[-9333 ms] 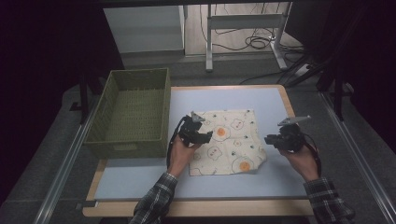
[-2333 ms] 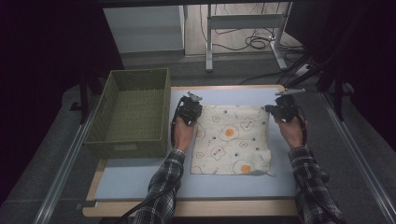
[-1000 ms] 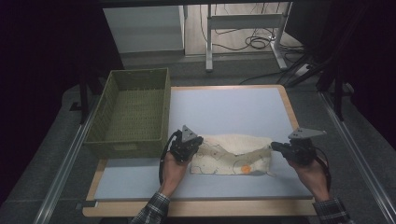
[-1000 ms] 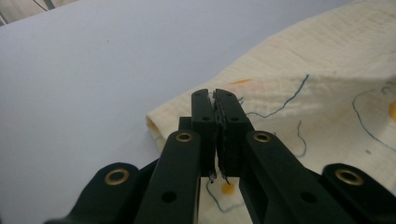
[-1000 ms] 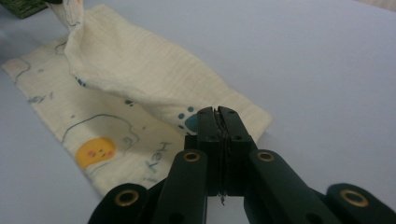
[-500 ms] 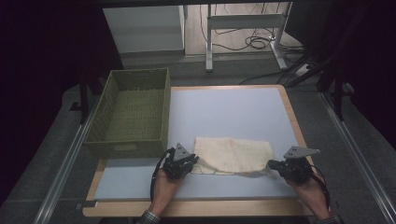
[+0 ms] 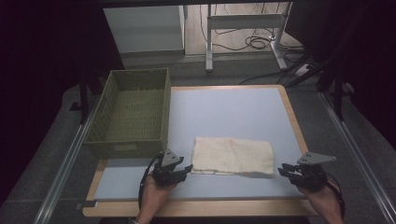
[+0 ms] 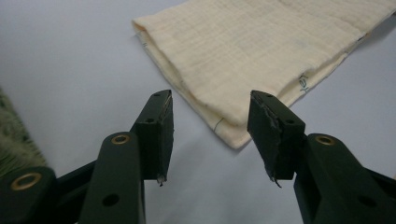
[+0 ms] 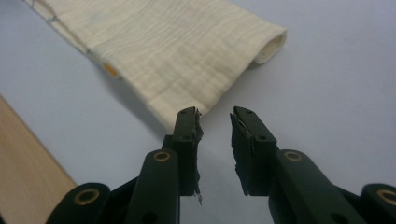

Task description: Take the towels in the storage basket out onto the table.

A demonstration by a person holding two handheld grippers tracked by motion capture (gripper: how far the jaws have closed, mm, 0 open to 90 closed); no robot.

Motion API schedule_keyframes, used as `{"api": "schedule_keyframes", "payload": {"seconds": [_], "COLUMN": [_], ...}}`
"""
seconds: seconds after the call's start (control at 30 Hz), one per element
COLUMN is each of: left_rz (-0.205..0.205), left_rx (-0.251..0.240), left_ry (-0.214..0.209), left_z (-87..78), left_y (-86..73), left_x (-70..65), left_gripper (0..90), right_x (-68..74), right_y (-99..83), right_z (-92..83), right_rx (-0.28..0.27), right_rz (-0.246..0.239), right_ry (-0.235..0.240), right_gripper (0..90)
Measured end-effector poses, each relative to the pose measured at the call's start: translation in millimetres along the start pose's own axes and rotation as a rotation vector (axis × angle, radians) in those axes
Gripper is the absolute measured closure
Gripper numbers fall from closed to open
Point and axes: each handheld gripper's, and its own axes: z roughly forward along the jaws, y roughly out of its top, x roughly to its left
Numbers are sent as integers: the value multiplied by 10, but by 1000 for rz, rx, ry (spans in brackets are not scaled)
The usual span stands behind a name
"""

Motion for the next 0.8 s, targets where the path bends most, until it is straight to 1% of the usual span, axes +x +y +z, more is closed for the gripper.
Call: {"api": "schedule_keyframes", "payload": {"seconds": [0.1,0.17,0.2,0.27,0.3,0.33,0.37,0.47,0.5,0.53,0.57,0.6,0.67,0.73,0.8], "left_rz": [11,16,11,17,19,26,27,34,36,39,43,52,65,68,64], "left_rx": [9,18,17,28,32,39,43,54,53,53,56,61,62,62,58], "left_ry": [-23,-40,-50,-57,-57,-58,-57,-53,-51,-50,-48,-44,-37,-35,-38], "left_z": [107,187,236,297,315,336,346,372,377,379,380,380,384,385,386], "left_y": [36,67,83,99,100,99,97,82,77,76,78,79,78,76,71], "left_x": [-22,-31,-40,-54,-60,-65,-70,-68,-68,-69,-73,-77,-88,-91,-84], "left_gripper": [528,552,560,579,580,581,581,579,579,579,579,579,580,583,585], "right_x": [-24,-33,-40,-54,-71,-83,-89,-91,-80,-58,-31,-1,40,85,110], "right_y": [39,72,81,96,97,95,85,63,60,57,56,58,90,145,220], "right_z": [64,141,170,249,302,336,383,464,491,519,542,551,536,452,300], "right_rx": [-16,-19,-19,-17,-8,1,5,-8,-10,-3,9,4,13,1,-21], "right_rz": [22,34,37,63,88,104,125,149,157,158,142,125,107,68,37], "right_ry": [14,24,28,52,78,92,107,149,163,170,166,152,151,115,81], "right_gripper": [680,653,644,606,574,555,554,551,585,672,755,825,856,859,859]}}
